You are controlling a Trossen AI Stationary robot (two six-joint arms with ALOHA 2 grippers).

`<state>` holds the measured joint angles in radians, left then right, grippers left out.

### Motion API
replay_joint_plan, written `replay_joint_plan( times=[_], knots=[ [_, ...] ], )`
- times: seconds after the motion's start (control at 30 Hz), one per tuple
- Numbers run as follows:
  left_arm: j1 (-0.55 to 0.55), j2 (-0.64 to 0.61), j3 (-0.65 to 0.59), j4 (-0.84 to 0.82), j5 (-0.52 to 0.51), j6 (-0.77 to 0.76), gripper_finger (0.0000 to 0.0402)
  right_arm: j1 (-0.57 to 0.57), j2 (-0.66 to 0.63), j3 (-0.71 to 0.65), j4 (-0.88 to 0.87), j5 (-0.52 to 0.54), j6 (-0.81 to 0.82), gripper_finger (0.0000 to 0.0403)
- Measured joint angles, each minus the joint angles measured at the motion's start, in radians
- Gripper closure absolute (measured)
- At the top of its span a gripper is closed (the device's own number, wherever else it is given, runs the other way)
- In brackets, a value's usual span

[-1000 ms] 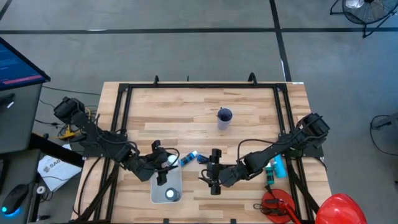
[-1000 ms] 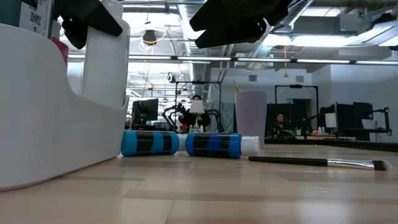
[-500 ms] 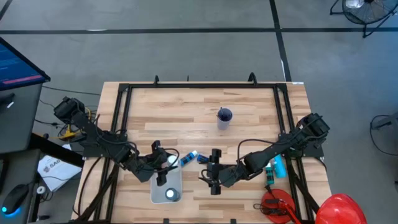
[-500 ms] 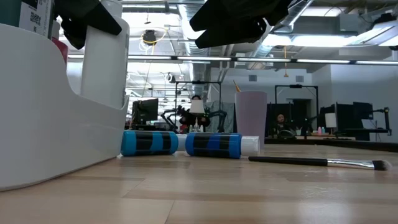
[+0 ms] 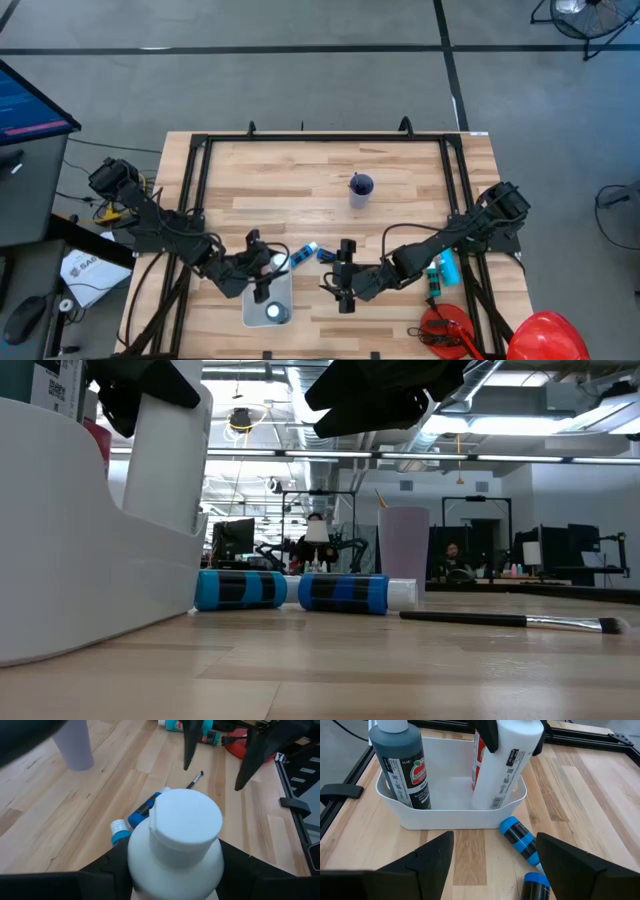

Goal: Pick & Place Paint Supplies
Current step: Put the white paint bottle into the white bin

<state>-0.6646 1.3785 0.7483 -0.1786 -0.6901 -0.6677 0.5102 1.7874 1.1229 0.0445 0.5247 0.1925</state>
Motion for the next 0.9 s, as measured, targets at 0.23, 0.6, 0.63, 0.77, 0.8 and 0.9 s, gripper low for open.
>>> replay_joint_plan(
  times=[0.23, 0.6, 0.63, 0.77, 0.8, 0.9],
  knots=[
    [-0.008, -0.005, -0.002, -0.001, -0.002, -0.006, 0.0204, 0.000, 0.000, 0.000, 0.000, 0.000, 0.000, 0.0126],
    [0.038, -0.005, 0.035, -0.082, 0.108, 0.006, 0.0204, -0.003, 0.000, 0.000, 0.000, 0.000, 0.000, 0.0126],
    [0.038, -0.004, 0.048, -0.112, 0.108, 0.006, 0.0204, -0.003, 0.000, 0.000, 0.000, 0.000, 0.000, 0.0126],
    [0.038, 0.000, 0.099, -0.214, 0.113, 0.001, 0.0207, -0.003, 0.000, 0.000, 0.000, 0.000, 0.000, 0.0126],
    [0.038, 0.000, 0.105, -0.226, 0.112, 0.001, 0.0207, -0.003, 0.000, 0.000, 0.000, 0.000, 0.000, 0.0126],
    [0.038, 0.000, 0.108, -0.227, 0.111, 0.001, 0.0205, -0.003, 0.000, 0.000, 0.000, 0.000, 0.000, 0.0126]
  ],
)
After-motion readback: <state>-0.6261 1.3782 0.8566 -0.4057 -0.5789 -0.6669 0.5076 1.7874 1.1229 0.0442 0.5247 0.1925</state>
